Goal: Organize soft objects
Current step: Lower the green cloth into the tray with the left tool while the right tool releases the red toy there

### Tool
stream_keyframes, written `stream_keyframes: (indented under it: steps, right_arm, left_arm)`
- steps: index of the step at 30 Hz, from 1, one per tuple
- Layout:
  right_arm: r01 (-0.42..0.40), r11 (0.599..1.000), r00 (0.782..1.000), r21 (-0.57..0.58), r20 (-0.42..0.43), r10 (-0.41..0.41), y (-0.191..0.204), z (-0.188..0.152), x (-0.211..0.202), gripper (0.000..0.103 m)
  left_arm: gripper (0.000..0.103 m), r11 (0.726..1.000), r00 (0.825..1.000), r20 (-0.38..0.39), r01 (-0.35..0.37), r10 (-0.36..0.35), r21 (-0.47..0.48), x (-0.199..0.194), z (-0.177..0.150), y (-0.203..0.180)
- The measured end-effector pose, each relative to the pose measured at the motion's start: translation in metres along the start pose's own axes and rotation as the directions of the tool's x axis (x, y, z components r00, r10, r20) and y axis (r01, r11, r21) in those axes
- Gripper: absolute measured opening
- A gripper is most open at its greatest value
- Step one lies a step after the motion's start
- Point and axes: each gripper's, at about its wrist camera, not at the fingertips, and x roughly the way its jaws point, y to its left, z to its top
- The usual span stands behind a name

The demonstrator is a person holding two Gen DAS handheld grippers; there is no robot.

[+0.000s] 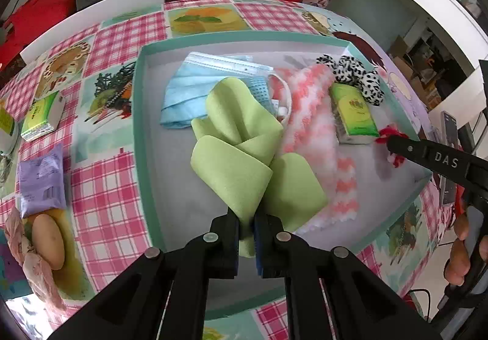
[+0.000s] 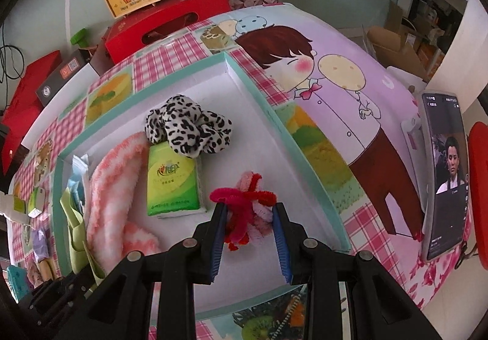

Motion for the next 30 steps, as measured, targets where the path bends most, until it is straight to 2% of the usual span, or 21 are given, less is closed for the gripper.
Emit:
stream_keyframes:
  steps: [7, 10, 11, 13, 15, 18, 22, 25, 29, 30]
  right_arm:
    - [0.009, 1.0, 1.0, -0.008, 0.005, -0.009, 0.002, 0.001, -0.003, 0.033]
    - [0.01, 1.0, 1.0, -0.004, 0.011, -0.01, 0.002, 0.002, -0.006, 0.043]
    - [0.009, 1.0, 1.0, -0.003, 0.014, -0.009, 0.002, 0.002, -0.007, 0.046]
    - [0.01, 1.0, 1.0, -0.003, 0.02, -0.01, 0.002, 0.003, -0.01, 0.046]
    - [0.011, 1.0, 1.0, -0.005, 0.026, -0.011, 0.003, 0.003, -0.012, 0.047]
    - [0.01, 1.0, 0.999, -0.011, 0.035, -0.01, 0.004, 0.003, -0.016, 0.049]
    - [0.012, 1.0, 0.999, -0.022, 0.04, -0.011, 0.007, 0.003, -0.019, 0.052]
    - [0.015, 0.999, 0.999, -0.029, 0.043, -0.014, 0.009, 0.003, -0.02, 0.052]
    - [0.024, 0.999, 0.999, -0.044, 0.046, -0.022, 0.013, 0.002, -0.02, 0.067]
    - [0.025, 0.999, 0.999, -0.047, 0.046, -0.023, 0.014, 0.002, -0.02, 0.069]
  left_arm:
    - [0.008, 1.0, 1.0, 0.005, -0.003, 0.003, -0.004, -0.006, 0.001, 0.0]
    - [0.009, 1.0, 1.0, 0.013, -0.015, 0.015, 0.002, -0.012, 0.0, 0.002]
    - [0.012, 1.0, 1.0, 0.012, -0.014, 0.014, 0.003, -0.014, -0.001, 0.003]
    - [0.027, 1.0, 1.0, 0.01, -0.003, 0.003, -0.002, -0.019, -0.002, 0.005]
    - [0.037, 1.0, 1.0, 0.015, 0.004, -0.004, -0.006, -0.023, -0.003, 0.006]
    - [0.039, 1.0, 0.999, 0.032, 0.007, -0.007, -0.008, -0.032, -0.004, 0.007]
    - [0.05, 1.0, 0.999, 0.05, 0.013, -0.011, -0.028, -0.042, -0.004, 0.012]
    - [0.05, 0.999, 0.998, 0.064, 0.018, -0.015, -0.041, -0.048, -0.005, 0.017]
    - [0.052, 0.998, 0.996, 0.083, 0.026, -0.02, -0.064, -0.055, -0.004, 0.025]
    - [0.059, 0.997, 0.996, 0.087, 0.027, -0.021, -0.069, -0.056, -0.003, 0.026]
